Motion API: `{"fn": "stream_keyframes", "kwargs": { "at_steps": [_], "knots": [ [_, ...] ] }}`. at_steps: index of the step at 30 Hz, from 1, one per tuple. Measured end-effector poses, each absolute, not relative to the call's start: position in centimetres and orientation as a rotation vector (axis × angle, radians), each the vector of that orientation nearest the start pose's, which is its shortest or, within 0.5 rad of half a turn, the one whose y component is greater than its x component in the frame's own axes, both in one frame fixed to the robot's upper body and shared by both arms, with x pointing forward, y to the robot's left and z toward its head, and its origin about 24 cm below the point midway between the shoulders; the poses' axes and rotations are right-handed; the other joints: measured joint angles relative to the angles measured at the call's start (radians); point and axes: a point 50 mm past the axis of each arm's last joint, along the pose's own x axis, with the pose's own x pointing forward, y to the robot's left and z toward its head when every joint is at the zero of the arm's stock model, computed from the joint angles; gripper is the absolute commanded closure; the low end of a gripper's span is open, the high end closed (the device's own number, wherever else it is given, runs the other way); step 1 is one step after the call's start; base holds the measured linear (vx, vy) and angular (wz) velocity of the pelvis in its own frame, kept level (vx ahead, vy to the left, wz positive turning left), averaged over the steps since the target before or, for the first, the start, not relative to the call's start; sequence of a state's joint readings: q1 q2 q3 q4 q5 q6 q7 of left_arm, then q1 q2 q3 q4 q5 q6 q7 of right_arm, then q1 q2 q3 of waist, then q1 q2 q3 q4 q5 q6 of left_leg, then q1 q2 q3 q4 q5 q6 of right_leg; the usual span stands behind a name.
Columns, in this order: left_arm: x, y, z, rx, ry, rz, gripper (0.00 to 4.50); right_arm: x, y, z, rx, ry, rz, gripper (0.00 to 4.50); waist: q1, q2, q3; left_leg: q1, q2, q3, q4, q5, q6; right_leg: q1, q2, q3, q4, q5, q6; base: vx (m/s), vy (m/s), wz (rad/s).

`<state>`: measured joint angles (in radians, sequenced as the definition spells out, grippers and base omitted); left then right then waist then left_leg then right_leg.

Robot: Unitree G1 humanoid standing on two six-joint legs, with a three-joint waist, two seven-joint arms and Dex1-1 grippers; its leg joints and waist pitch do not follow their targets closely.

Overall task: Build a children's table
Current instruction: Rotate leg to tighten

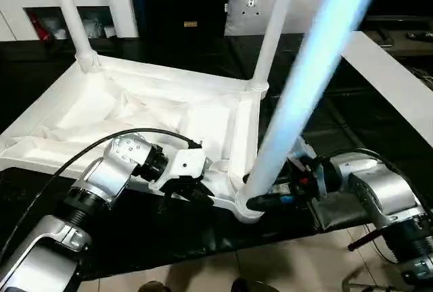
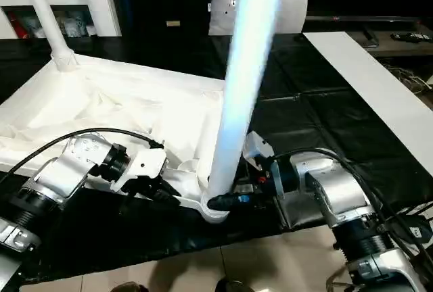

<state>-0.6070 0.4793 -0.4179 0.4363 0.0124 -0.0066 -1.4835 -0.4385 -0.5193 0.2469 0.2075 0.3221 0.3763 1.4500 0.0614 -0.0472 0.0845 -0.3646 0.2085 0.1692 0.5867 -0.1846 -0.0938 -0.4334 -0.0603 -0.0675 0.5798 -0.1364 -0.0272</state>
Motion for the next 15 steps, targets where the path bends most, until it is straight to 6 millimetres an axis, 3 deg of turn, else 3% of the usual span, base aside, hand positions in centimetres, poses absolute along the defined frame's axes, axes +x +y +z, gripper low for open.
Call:
{"fn": "stream_keyframes", "kwargs": {
  "at_steps": [3, 12, 15],
  "knots": [
    [29.7, 12.9, 7.5, 0.63, 0.43, -1.709, 4.5, 27.6, -15.0, 8.3, -0.078, 0.413, 1.587, 2.23, 0.001, 0.0, 0.0, 0.0, 0.0, 0.0, 0.0, 0.0, 0.0, 0.0, 0.0, 0.0, 0.0, 0.0, 0.0, 0.0, 0.0, 0.0],
    [29.7, 13.3, 7.8, 0.591, 0.448, -1.697, 4.5, 27.2, -14.7, 8.4, -0.026, 0.404, 1.556, 2.33, -0.001, -0.003, 0.001, -0.001, 0.0, 0.0, -0.001, 0.0, 0.0, -0.001, 0.0, 0.0, 0.0, 0.0, 0.001, 0.0, 0.0, 0.0],
    [29.6, 13.5, 7.6, 0.546, 0.483, -1.627, 4.5, 26.8, -14.0, 7.9, 0.005, 0.365, 1.468, 2.34, -0.007, -0.003, 0.001, -0.001, 0.001, 0.0, -0.002, 0.0, 0.0, -0.001, 0.0, 0.0, 0.0, -0.001, 0.001, 0.0, 0.0, 0.0]
  ]
}}
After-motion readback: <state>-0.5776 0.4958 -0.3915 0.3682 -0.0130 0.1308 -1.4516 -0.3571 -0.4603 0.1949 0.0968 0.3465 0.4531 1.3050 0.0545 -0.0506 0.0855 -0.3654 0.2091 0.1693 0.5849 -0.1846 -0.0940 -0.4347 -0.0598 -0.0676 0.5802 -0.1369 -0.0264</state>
